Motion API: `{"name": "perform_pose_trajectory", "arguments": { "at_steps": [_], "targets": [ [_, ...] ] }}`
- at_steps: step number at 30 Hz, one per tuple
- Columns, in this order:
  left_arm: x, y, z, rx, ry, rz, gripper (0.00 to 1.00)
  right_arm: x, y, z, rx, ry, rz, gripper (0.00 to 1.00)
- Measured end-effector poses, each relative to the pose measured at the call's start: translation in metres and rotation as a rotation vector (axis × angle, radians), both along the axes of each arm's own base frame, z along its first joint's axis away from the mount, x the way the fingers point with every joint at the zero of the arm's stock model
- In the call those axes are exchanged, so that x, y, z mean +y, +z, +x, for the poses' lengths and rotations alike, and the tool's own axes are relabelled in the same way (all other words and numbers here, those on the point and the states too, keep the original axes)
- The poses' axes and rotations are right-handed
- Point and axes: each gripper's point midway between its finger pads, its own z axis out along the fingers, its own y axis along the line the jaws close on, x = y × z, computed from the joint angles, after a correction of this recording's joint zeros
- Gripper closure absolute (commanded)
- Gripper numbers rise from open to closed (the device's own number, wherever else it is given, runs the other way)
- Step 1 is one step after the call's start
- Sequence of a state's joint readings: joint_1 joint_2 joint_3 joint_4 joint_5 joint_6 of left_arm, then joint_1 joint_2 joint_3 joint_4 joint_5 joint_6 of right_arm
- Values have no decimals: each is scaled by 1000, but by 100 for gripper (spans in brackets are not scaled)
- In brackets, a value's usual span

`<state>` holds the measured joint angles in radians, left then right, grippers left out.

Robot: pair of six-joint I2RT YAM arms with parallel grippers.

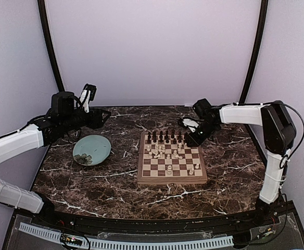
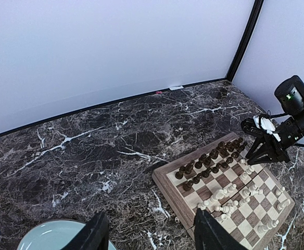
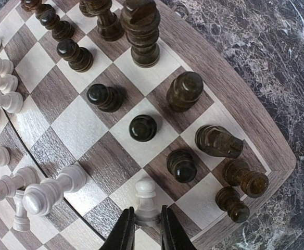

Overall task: Set up the chess pieces on the board
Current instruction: Pick up the pawn from the chessboard.

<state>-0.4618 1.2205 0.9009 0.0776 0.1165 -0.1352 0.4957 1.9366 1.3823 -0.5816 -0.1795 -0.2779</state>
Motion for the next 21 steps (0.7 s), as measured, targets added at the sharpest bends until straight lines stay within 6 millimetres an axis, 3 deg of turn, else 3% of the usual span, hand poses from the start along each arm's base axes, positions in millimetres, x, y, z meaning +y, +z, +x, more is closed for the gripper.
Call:
{"name": "perform_pose_trajectory", "arguments": {
  "at_steps": [21],
  "targets": [
    [0,0,0,0,0,1,42,1,-8,2,7,-2,-4,82]
  ]
}}
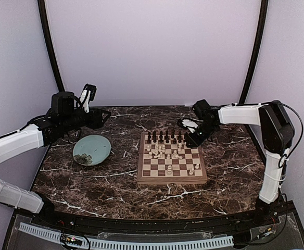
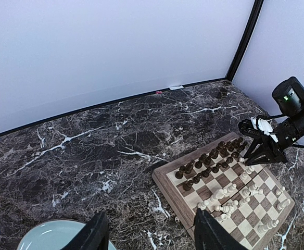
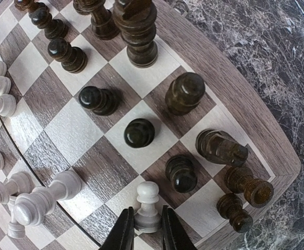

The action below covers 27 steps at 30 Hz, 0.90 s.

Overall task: Set up the chess pieces on the board
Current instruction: Pick up the pawn from the chessboard.

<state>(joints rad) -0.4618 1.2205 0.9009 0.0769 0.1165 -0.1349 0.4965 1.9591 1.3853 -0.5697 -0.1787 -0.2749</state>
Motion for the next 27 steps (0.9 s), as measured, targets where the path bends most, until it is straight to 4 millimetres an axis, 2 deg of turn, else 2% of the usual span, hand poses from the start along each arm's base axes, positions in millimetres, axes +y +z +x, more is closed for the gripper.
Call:
{"name": "perform_pose_trajectory", "arguments": {
  "at_steps": [3,9,16,21,27],
  "targets": [
    [0,0,0,1,-1,0,42,1,0,1,-5,1,2,86],
    [-1,0,-1,2,-6,-1,42,0,1,1,-8,1,3,87],
    [-4,-3,-2,12,-22,-3,42,-7,5,-15,1,4,4,87],
    [-6,-2,-1,15,-33,-6,42,-9,15,-19,-15,7,14,86],
    [-7,-1,-1,15,-40,-9,43,-10,2,-22,8,11,0,78]
  ]
}}
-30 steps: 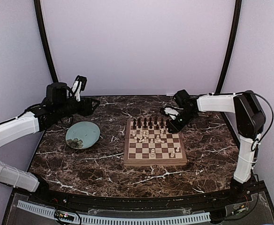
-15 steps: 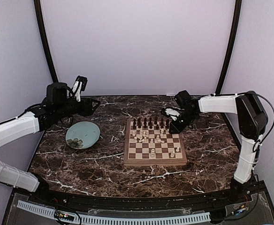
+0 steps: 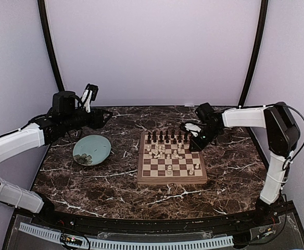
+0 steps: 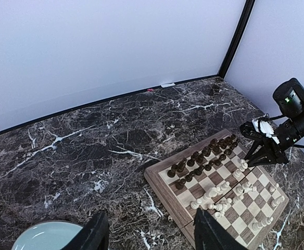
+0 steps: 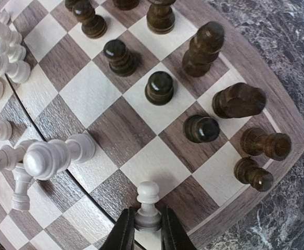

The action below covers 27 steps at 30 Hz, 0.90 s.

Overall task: Set up the chess pieces on the board
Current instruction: Pick up the pawn from the chessboard.

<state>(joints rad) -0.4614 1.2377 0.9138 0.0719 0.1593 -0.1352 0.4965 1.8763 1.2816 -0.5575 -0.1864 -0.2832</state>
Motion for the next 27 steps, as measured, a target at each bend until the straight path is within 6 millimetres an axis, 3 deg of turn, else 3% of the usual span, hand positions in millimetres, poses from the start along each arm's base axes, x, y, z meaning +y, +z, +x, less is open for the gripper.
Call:
{"name": "perform_pose_trajectory", "arguments": {
  "at_steps": [3,12,16,18,22,24,27],
  "targets": [
    [0,0,0,0,0,0,42,1,-5,2,1,3,-3,77],
    [-1,0,-1,2,-9,-3,42,2,-5,5,-14,10,-1,88],
    [-12,-3,-4,22,-68,-26,43,-1,1,-6,-10,21,5,89],
    [-21,-5,-7,46,-112,-59,43,-1,17,-16,-16,45,37,88],
    [-48,-8,-13,110,-213,-169,44,11,73,-33,-90,123,173,88],
    [-72,-10,-19,161,-276,-210,44,18,100,-42,-126,170,247,88],
    [-113,-8,-31,220,-365,-258,45,25,123,-55,-144,232,324,88]
  ]
}}
